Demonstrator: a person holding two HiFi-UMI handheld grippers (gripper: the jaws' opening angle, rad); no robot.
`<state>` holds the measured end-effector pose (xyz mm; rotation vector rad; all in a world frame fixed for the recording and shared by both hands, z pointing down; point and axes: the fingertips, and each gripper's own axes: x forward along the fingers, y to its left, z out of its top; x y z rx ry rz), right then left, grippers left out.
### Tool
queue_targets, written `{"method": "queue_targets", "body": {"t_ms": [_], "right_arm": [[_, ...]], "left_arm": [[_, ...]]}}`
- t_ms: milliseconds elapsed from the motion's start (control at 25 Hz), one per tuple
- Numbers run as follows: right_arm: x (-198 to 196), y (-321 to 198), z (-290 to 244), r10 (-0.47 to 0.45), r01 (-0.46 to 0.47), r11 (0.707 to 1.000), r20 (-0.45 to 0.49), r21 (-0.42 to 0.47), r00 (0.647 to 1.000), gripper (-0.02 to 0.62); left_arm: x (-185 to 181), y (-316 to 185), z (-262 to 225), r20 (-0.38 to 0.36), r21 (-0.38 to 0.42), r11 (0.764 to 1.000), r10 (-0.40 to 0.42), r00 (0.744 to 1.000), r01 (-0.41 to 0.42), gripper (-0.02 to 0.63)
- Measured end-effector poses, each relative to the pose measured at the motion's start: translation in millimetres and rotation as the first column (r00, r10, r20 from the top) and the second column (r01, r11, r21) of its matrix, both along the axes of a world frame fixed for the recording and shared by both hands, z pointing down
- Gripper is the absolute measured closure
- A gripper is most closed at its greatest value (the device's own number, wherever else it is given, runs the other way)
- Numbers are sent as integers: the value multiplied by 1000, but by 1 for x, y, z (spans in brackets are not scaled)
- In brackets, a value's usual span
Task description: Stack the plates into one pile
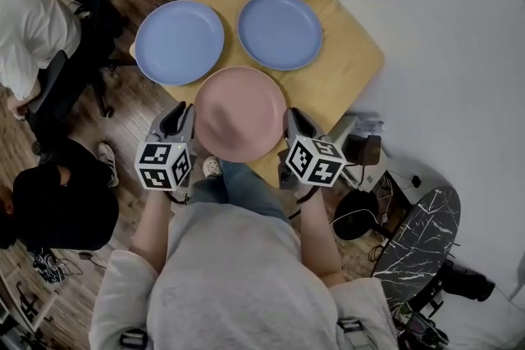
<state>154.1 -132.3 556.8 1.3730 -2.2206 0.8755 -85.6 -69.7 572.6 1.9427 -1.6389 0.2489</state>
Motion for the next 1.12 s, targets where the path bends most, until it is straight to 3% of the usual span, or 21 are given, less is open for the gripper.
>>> {"method": "queue_targets", "body": {"t_ms": [80, 120, 360, 680, 720, 760, 920, 1120], "right_arm": [[1, -2, 11, -8, 8, 999, -2, -38, 1000, 538], [1, -2, 16, -10, 10, 998, -2, -55, 1000, 529], [5, -4, 48, -11, 7, 990, -30, -144, 999, 505], [7, 1, 74, -1, -10, 975, -52, -223, 999, 508], [6, 1, 75, -7, -6, 974, -59, -226, 998, 519], [6, 1, 74, -12, -4, 974, -69, -227, 998, 573], [2, -4, 61, -23, 10, 980, -65, -201, 998, 578], [-10, -22, 21, -37, 33, 994, -40, -101, 999, 578]], "left_arm": [[2, 0, 13, -15, -49, 999, -1, 1000, 1, 455], [4, 1, 19, -21, -73, 997, -1, 1000, -1, 445], [13, 7, 53, -31, -191, 982, 7, 1000, -13, 407], [19, 20, 86, 3, -312, 950, 21, 1000, -19, 415], [18, 20, 87, 11, -320, 947, 19, 1000, -15, 455], [17, 19, 87, 15, -325, 946, 7, 1000, -2, 463], [10, 16, 74, -6, -311, 949, -64, 998, 59, 488], [1, 1, 38, 18, -220, 971, -90, 996, 92, 488]]}}
